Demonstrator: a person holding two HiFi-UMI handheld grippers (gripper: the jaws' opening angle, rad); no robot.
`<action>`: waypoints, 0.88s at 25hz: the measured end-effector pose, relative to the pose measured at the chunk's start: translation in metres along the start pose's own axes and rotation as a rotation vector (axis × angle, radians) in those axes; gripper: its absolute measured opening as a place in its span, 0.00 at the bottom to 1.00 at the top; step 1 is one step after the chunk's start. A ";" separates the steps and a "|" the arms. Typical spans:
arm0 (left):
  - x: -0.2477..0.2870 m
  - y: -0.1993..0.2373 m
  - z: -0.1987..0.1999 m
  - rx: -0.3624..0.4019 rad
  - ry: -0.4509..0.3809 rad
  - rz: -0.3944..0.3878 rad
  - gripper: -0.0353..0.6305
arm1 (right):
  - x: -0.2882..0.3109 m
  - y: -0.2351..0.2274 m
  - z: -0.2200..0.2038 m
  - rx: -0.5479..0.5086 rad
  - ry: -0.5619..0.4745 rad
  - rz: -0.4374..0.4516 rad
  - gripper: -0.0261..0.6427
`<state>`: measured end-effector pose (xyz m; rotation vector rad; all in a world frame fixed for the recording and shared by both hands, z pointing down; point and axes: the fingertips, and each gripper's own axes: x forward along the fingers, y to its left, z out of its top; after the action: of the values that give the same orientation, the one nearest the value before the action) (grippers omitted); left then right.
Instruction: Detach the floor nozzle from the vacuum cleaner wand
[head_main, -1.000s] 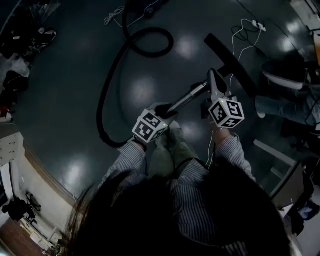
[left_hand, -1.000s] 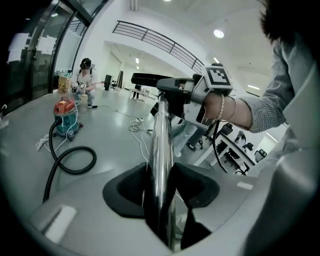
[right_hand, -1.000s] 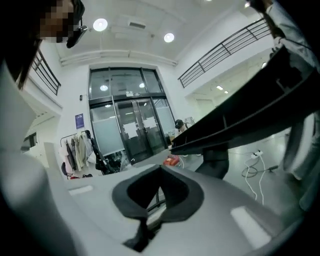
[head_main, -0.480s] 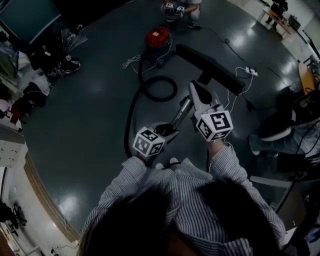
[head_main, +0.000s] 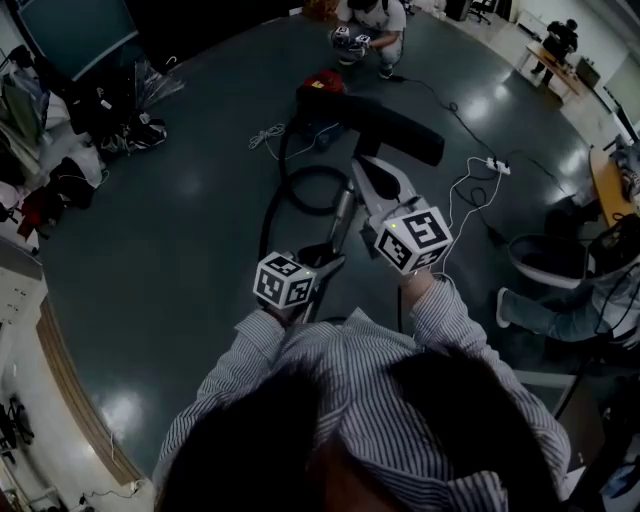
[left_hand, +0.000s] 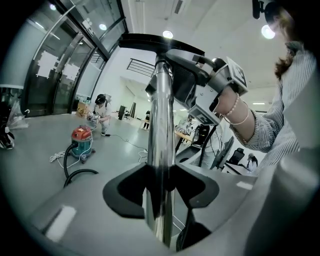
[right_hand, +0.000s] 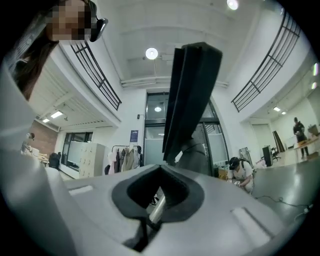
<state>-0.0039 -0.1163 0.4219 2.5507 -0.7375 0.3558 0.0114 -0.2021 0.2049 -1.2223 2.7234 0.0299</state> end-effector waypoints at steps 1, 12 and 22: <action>-0.004 0.003 0.001 -0.003 -0.005 0.009 0.32 | 0.002 0.005 0.000 0.001 0.008 0.012 0.04; -0.003 0.006 0.010 -0.038 -0.041 0.058 0.32 | 0.009 0.032 0.015 0.153 0.067 0.216 0.19; -0.016 -0.005 -0.009 0.004 -0.026 0.045 0.32 | 0.023 0.039 0.016 0.414 0.126 0.446 0.31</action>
<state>-0.0152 -0.1014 0.4218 2.5499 -0.8055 0.3394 -0.0306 -0.1915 0.1835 -0.5138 2.8473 -0.5437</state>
